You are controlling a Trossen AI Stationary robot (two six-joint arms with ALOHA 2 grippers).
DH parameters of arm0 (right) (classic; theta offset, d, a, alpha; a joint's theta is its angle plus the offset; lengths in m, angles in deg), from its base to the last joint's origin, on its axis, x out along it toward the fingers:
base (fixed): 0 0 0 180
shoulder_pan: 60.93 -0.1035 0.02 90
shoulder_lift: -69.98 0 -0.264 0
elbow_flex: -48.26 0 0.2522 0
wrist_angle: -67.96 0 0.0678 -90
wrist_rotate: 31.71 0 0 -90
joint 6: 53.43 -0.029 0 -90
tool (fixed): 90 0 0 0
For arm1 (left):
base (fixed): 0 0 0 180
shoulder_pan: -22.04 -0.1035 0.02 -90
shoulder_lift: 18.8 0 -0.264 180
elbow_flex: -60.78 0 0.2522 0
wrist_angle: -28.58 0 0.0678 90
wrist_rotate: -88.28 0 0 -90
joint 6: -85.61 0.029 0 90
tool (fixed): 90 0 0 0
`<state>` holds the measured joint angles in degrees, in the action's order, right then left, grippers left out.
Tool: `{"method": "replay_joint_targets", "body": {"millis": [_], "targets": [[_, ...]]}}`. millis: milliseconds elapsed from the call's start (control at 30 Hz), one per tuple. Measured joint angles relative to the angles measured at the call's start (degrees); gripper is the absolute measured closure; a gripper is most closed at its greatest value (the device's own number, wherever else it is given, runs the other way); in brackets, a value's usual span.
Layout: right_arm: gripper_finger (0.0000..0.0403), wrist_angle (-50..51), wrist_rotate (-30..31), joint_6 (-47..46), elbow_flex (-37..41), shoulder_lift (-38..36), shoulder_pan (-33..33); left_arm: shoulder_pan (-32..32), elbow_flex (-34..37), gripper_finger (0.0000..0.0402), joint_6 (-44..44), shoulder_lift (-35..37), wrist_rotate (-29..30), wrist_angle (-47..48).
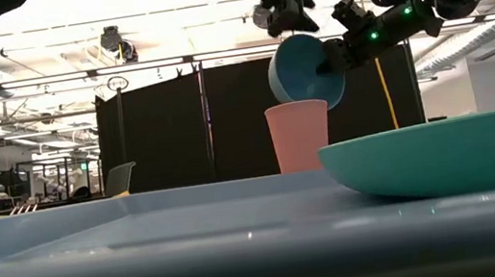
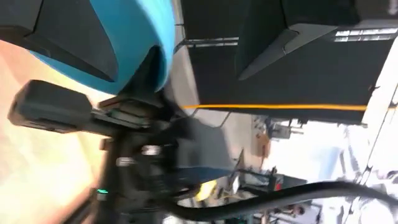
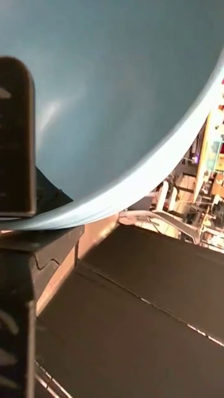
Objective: Set up tray
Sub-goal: Put the blue bowl on the blue plate
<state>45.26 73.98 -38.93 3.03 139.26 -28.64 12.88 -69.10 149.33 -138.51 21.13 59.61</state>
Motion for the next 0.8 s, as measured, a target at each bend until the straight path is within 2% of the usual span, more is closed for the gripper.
{"method": "replay_joint_targets", "body": {"millis": [133, 267, 333, 467, 533, 633, 733, 800], "targets": [[0.0403, 0.2, 2.5, 2.4, -0.1, -1.5, 0.9, 1.9, -2.1, 0.0078, -3.0, 1.5, 3.3, 7.8], [0.0403, 6.5, 2.5, 3.8, -0.8, -4.6, 1.9, 4.7, -2.2, 0.0078, -10.4, 7.9, 5.7, 18.7], [0.0403, 13.8, 2.5, 4.3, -3.5, -6.5, 1.9, 5.2, -2.3, 0.0078, -18.6, 12.2, 4.0, 27.1], [0.0403, 28.3, 2.5, 5.0, -11.6, -8.5, -0.1, 4.0, 0.3, 0.0103, -36.4, 20.9, -4.8, 38.9], [0.0403, 32.7, 2.3, 5.8, -14.9, -8.9, -1.5, 3.5, 5.3, 0.0134, -41.5, 25.8, -6.9, 38.7], [0.0403, 39.3, 2.3, 6.6, -19.4, -9.0, -3.1, 3.7, 16.5, 0.0200, -43.4, 33.3, -6.7, 35.0], [0.0403, 46.3, 2.4, 7.2, -23.4, -9.0, -4.1, 3.6, 30.3, 0.0291, -43.5, 41.2, -8.5, 28.5], [0.0403, 50.6, 2.4, 7.2, -25.8, -9.0, -4.8, 3.5, 39.9, 0.0360, -43.5, 47.6, -12.5, 21.2]]}}
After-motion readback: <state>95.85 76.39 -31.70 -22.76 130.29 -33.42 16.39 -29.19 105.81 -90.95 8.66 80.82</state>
